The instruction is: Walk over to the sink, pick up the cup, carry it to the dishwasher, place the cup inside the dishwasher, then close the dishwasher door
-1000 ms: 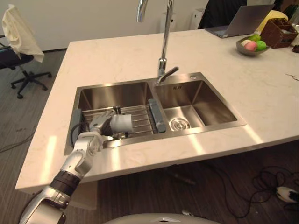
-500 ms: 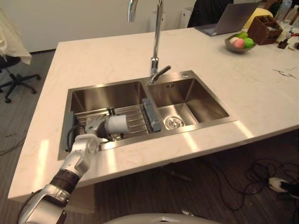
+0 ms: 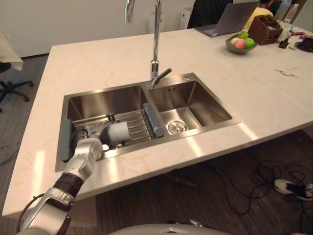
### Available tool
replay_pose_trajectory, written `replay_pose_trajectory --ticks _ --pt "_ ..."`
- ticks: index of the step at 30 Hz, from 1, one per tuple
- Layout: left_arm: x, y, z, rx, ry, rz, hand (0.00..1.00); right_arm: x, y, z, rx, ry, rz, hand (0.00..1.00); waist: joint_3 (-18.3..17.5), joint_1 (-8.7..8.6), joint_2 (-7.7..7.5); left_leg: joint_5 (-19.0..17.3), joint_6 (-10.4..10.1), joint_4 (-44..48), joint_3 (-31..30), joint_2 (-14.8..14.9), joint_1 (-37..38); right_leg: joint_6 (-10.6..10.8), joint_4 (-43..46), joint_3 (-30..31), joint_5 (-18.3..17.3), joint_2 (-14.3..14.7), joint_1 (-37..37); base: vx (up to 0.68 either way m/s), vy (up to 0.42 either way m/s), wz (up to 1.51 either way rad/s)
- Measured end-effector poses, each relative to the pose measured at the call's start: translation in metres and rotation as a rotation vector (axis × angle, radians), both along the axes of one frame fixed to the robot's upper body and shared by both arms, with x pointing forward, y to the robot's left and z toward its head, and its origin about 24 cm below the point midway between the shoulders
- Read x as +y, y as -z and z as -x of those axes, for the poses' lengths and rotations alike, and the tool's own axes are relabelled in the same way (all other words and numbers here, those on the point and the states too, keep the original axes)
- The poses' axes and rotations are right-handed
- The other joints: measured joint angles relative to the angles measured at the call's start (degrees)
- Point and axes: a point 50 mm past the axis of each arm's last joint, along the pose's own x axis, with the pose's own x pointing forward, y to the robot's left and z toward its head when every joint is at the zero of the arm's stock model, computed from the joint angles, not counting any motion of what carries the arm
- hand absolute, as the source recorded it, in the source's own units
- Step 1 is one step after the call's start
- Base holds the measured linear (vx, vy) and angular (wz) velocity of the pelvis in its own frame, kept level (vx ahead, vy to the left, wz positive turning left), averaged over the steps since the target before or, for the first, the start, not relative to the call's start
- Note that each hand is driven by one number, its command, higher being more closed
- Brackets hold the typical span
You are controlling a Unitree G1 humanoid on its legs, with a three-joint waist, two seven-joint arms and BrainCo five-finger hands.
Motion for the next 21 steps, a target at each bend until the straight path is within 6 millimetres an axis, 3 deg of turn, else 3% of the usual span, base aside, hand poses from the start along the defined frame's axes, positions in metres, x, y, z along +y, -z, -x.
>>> replay_pose_trajectory --ticks 4,5,21 --pt "0.001 0.000 -0.004 0.042 0.004 -0.027 0.00 0.000 0.000 0.000 -0.001 0.000 0.000 0.00 -0.01 -0.14 0.02 -0.19 -0.28 0.02 0.42 0.17 0.03 0.01 0.00 0.34 -0.01 0.21 -0.13 -0.03 -0.042 -0.05" --pt "0.001 -0.001 -0.005 0.053 0.007 -0.039 1.00 0.000 0.000 0.000 -0.001 0.000 0.000 0.00 -0.02 -0.15 0.04 -0.23 -0.34 0.02 0.60 0.23 0.01 0.01 0.00 0.50 -0.01 0.30 -0.26 -0.03 -0.042 -0.07" --pt "0.008 0.009 -0.006 0.131 -0.051 -0.054 1.00 0.000 0.000 0.002 0.000 -0.007 -0.028 0.00 -0.52 -1.08 0.68 -0.43 -0.59 0.65 1.03 0.62 -0.39 0.01 0.00 1.04 -0.02 0.69 -0.29 -0.05 -0.046 -0.02"
